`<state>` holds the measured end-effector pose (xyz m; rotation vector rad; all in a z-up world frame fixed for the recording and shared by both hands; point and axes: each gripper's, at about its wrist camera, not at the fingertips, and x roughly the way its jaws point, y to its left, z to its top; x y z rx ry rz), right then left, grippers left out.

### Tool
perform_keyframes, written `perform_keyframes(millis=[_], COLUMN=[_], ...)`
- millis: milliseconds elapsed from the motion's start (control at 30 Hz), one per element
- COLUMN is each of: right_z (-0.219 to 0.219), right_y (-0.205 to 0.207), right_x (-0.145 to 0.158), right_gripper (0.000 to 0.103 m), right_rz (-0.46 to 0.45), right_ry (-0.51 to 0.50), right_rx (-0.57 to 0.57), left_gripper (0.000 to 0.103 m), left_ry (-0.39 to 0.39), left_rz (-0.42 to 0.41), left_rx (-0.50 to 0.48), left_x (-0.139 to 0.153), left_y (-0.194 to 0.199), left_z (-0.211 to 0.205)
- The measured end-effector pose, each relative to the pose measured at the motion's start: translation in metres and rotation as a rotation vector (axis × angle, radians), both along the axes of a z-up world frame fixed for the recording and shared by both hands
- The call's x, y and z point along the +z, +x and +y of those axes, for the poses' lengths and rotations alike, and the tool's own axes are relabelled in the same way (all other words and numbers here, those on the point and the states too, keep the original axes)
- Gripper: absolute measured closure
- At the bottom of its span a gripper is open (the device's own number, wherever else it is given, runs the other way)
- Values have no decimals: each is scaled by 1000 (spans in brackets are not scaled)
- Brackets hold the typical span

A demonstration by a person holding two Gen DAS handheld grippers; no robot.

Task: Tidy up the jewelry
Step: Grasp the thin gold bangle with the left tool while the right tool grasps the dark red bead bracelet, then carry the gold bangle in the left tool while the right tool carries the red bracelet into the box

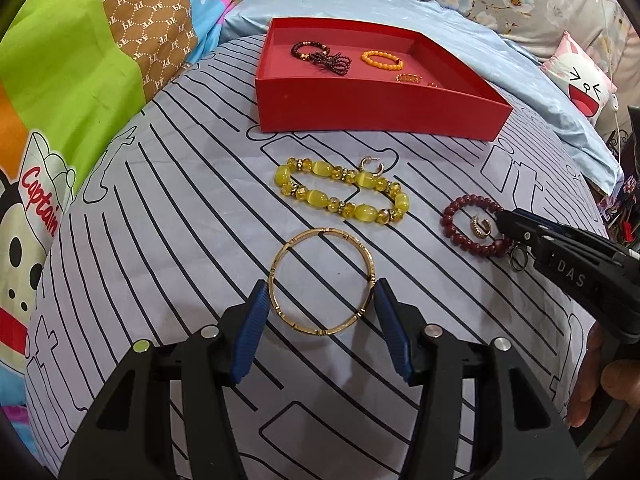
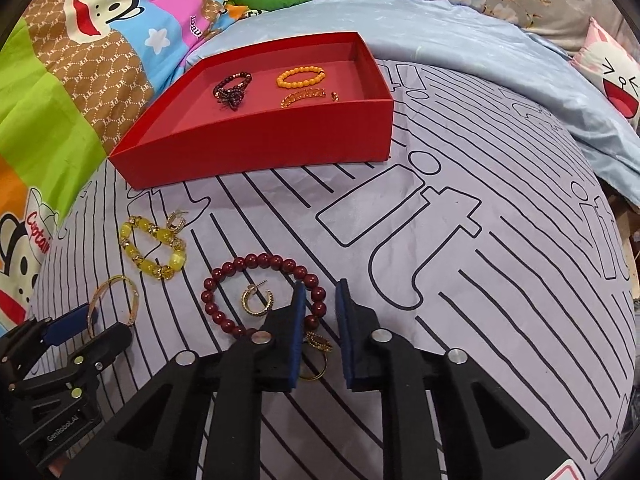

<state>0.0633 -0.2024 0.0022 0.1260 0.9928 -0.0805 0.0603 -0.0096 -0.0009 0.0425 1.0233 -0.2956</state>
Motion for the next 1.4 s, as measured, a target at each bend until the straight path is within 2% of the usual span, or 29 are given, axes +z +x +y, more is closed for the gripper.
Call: perform_keyframes(millis=[267, 700, 1067, 1400], right_z=[-3, 4, 1, 4], right_y=[-4, -13, -6, 50], right_x=[9, 60, 100, 139], right_gripper=[95, 95, 95, 95], right_rz=[-9, -106, -180, -260], right_ry=[46, 61, 96, 97], right_rx=[-5, 19, 44, 87], left_gripper=[52, 52, 52, 52], left_ry=[-23, -49, -83, -106], left_rz=[27, 6, -65, -194], left_rx=[5, -10, -49, -63], left_x=[2, 26, 68, 117], left_y=[4, 2, 12, 69], left_z=[4, 5, 0, -18])
